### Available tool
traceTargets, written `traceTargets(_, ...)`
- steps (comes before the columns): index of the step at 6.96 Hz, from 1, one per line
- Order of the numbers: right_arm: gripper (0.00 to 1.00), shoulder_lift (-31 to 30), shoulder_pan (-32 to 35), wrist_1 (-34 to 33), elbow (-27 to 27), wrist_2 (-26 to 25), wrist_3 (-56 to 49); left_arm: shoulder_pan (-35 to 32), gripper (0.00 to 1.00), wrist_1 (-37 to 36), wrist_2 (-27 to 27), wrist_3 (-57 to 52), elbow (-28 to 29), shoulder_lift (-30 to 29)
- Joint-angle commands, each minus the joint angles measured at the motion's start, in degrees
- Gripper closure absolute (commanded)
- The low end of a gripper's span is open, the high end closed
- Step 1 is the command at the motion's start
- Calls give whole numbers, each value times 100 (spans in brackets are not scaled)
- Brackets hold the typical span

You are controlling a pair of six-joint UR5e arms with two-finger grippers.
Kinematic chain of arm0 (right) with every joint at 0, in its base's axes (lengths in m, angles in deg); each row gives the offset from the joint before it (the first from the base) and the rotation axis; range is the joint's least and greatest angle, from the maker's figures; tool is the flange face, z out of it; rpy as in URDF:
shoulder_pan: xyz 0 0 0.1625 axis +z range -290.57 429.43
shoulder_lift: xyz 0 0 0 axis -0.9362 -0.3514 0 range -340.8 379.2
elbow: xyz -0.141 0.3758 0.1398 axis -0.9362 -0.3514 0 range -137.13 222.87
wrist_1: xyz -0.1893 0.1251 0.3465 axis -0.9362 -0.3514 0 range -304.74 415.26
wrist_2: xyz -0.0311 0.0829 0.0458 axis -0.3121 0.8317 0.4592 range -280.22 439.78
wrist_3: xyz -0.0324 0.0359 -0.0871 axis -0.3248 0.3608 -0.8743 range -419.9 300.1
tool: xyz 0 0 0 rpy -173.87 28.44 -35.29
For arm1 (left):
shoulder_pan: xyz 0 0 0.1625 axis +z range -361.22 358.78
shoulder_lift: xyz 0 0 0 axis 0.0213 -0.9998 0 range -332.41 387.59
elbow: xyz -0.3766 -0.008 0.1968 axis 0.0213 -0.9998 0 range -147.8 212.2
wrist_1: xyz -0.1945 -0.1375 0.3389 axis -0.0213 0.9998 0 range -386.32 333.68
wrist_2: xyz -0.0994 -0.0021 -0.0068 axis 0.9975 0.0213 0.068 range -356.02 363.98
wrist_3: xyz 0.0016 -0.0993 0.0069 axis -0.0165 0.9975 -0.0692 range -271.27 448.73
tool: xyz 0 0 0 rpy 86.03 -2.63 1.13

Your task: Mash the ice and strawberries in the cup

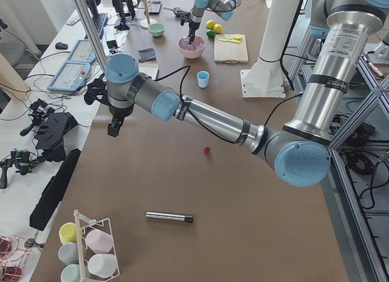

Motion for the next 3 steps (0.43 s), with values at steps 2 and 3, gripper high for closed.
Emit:
traceTargets(2,43,3,-96,-35,-10,-121,29,9,2,0,-5,-1,14,-53)
traceTargets(3,58,64,-157,-279,-2,-165,29,0,2,0,-5,-1,14,-53)
